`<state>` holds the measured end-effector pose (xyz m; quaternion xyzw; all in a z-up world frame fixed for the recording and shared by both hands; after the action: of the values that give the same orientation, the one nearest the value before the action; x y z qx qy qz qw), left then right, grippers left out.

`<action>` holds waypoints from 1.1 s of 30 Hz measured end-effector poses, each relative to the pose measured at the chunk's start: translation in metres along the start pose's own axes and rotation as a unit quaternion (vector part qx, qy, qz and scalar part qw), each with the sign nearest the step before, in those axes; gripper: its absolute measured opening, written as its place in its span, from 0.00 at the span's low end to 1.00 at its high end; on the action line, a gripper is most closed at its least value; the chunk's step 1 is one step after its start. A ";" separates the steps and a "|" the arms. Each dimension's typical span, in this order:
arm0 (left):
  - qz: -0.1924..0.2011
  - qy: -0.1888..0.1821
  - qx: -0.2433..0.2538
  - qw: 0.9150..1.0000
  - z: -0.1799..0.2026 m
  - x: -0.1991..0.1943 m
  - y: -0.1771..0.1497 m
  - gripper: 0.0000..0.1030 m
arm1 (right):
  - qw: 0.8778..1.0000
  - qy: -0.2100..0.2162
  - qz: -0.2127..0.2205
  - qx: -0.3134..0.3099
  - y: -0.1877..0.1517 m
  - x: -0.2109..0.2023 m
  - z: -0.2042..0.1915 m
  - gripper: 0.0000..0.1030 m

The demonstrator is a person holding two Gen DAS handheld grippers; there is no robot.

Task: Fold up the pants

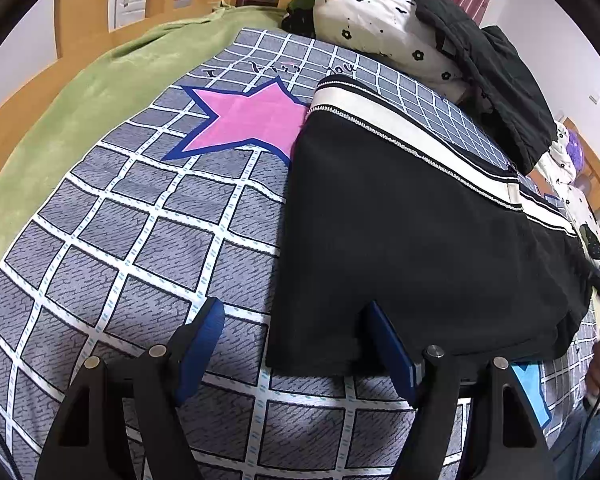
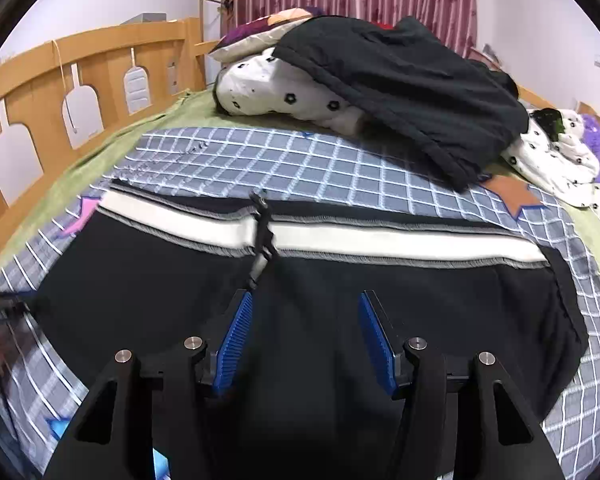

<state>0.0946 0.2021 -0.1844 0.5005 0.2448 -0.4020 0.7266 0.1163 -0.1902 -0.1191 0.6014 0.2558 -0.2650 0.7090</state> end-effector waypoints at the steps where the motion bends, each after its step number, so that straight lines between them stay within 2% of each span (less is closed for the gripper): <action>1: 0.003 0.002 0.002 1.000 0.001 -0.001 -0.001 0.71 | 1.000 0.011 -0.019 0.002 -0.007 0.006 0.000 0.52; 3: 0.004 0.007 0.005 1.000 0.001 -0.001 -0.001 0.71 | 0.998 0.020 -0.064 0.010 -0.024 0.023 0.001 0.50; 4: 0.001 0.007 0.004 1.000 0.001 -0.002 0.000 0.71 | 0.996 0.018 -0.084 0.014 -0.029 0.030 0.002 0.44; 6: 0.005 0.004 0.008 1.000 0.002 -0.009 0.004 0.67 | 0.994 0.024 -0.099 0.034 -0.032 0.032 0.004 0.39; 8: 0.030 0.000 0.015 0.999 0.005 -0.021 0.011 0.67 | 0.994 0.053 -0.078 0.055 -0.024 0.017 0.006 0.39; 10: 0.057 -0.017 0.023 0.998 0.011 -0.033 0.022 0.67 | 0.994 0.077 -0.046 0.064 -0.016 -0.001 0.004 0.44; 13: 0.059 -0.027 0.038 0.997 0.025 -0.029 0.043 0.67 | 0.990 0.120 -0.012 0.070 -0.008 -0.021 -0.008 0.52; 15: 0.063 -0.011 0.058 0.996 0.036 -0.021 0.060 0.67 | 0.988 0.136 -0.016 0.066 -0.009 -0.018 -0.020 0.52; 17: 0.063 -0.002 0.072 0.995 0.044 -0.008 0.078 0.67 | 0.990 0.132 -0.030 0.046 -0.013 -0.008 -0.033 0.51; 20: 0.045 0.009 0.086 0.995 0.051 0.022 0.095 0.67 | 0.990 0.132 -0.043 0.019 -0.025 0.003 -0.042 0.46; 23: 0.028 0.050 0.105 0.993 0.051 0.052 0.104 0.67 | 0.992 0.117 -0.039 -0.015 -0.035 0.007 -0.048 0.44; 24: 0.022 0.075 0.106 0.991 0.047 0.065 0.110 0.67 | 0.992 0.115 -0.038 -0.022 -0.039 0.007 -0.050 0.44; 26: 0.007 0.090 0.080 0.993 0.033 0.084 0.119 0.67 | 0.992 0.107 -0.048 -0.042 -0.042 0.014 -0.056 0.44; 28: -0.009 0.033 0.032 0.999 0.018 0.090 0.126 0.66 | 0.991 0.108 -0.050 -0.059 -0.042 0.017 -0.062 0.44; 30: -0.005 -0.003 0.015 1.000 0.010 0.086 0.133 0.66 | 0.989 0.126 -0.055 -0.063 -0.037 0.018 -0.063 0.44; 33: 0.002 -0.011 0.017 1.000 0.005 0.083 0.137 0.66 | 0.989 0.134 -0.017 -0.052 -0.008 0.016 -0.056 0.45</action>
<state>0.2544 0.1932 -0.1725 0.5091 0.2291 -0.4104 0.7210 0.1203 -0.1372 -0.1439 0.5892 0.3725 -0.1801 0.6941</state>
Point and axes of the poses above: each gripper's, at about its wrist camera, not at the fingertips, and x roughly the way its jaws point, z to its right, y to its top, the point moved 3 cm from there along x, roughly the way its jaws point, and after that the axes turned 11 degrees about -y, right-handed, at the moved point
